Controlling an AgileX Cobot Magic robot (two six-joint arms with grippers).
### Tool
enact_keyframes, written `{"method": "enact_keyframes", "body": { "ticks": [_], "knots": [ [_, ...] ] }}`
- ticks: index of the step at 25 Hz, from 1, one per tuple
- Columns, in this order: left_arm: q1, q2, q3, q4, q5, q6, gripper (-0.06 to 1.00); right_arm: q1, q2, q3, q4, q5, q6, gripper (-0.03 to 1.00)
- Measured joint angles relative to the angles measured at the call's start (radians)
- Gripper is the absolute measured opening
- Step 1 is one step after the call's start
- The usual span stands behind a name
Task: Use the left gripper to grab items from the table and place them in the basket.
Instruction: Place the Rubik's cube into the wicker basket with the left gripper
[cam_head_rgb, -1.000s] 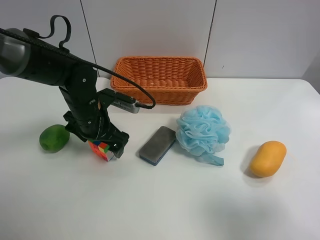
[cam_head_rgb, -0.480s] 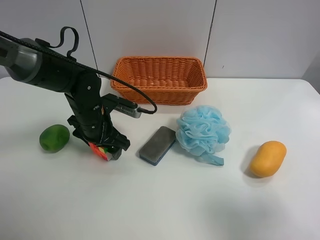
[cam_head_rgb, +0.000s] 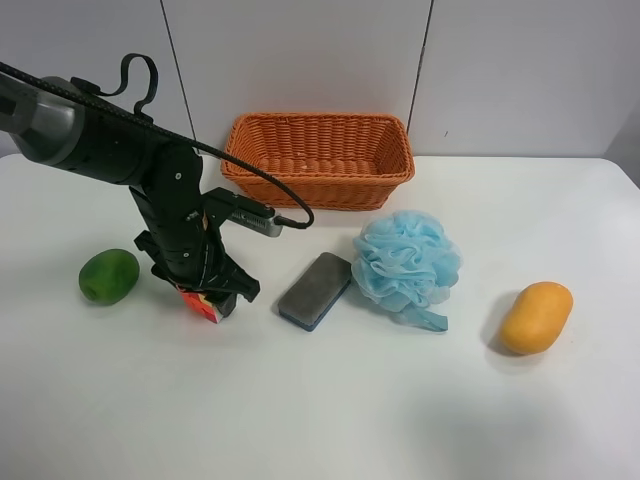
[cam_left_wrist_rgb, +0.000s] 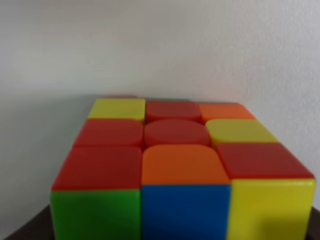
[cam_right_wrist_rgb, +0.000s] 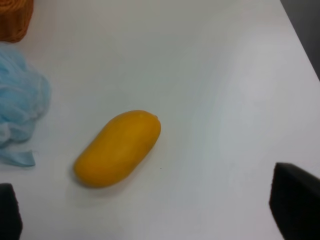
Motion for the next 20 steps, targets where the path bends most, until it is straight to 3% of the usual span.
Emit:
{"method": "enact_keyframes", "body": {
  "ticks": [5, 12, 20],
  "knots": [
    [0.0, -0.055, -0.071, 0.009, 0.147, 0.0, 0.57, 0.0, 0.0, 0.0, 0.0, 0.0, 0.0, 0.99],
    [0.0, -0.105, -0.295, 0.012, 0.431, 0.0, 0.57, 0.0, 0.0, 0.0, 0.0, 0.0, 0.0, 0.99],
    [0.0, -0.103, -0.546, 0.013, 0.578, 0.0, 0.57, 0.0, 0.0, 0.0, 0.0, 0.0, 0.0, 0.99]
  ]
}}
